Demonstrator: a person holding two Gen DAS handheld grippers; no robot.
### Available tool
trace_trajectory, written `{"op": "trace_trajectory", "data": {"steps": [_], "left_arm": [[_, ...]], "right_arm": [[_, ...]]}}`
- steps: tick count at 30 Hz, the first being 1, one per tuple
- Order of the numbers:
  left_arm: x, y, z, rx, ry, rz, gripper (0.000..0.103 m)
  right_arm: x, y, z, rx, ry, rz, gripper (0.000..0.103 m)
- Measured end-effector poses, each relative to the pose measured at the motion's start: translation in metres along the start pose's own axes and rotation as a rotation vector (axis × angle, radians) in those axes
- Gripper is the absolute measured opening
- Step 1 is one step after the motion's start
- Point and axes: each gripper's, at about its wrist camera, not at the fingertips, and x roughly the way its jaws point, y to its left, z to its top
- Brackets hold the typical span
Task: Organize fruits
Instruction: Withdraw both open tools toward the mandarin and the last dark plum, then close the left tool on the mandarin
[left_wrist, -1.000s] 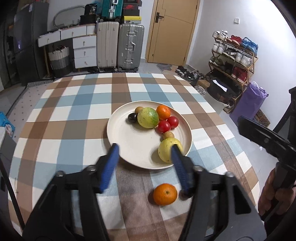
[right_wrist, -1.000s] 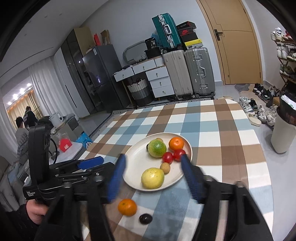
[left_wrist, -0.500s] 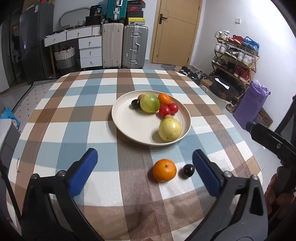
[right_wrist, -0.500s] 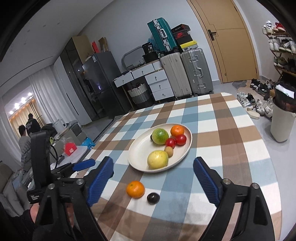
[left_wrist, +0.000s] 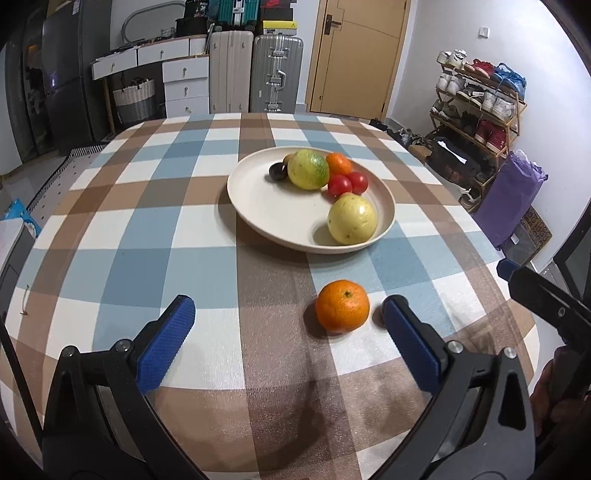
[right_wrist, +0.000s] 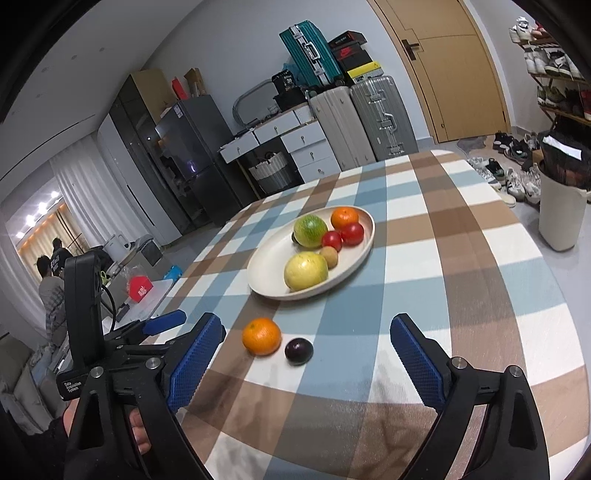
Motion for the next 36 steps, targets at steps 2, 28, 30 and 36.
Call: {"op": "trace_trajectory", "data": {"steps": [2, 28, 30, 36], "left_arm": [[0.006, 0.002, -0.002, -0.008, 0.007, -0.005, 0.102], [0.052, -0.018, 0.006, 0.058, 0.069, -0.123, 0.048], [0.052, -0.021, 0.005, 0.06, 0.086, -0.192, 0.036], [0.052, -0.014, 0.005, 0.036, 0.091, -0.229, 0.035]], "right_arm": [[0.002, -0.002, -0.003, 0.008, 0.007, 0.0, 0.094], [0.022, -0.014, -0.011, 0.036, 0.067, 0.01, 0.094], [0.022, -0.015, -0.011, 0.04, 0.071, 0.011, 0.094], [0.023, -0.014, -0.011, 0.032, 0.073, 0.008, 0.094]]}}
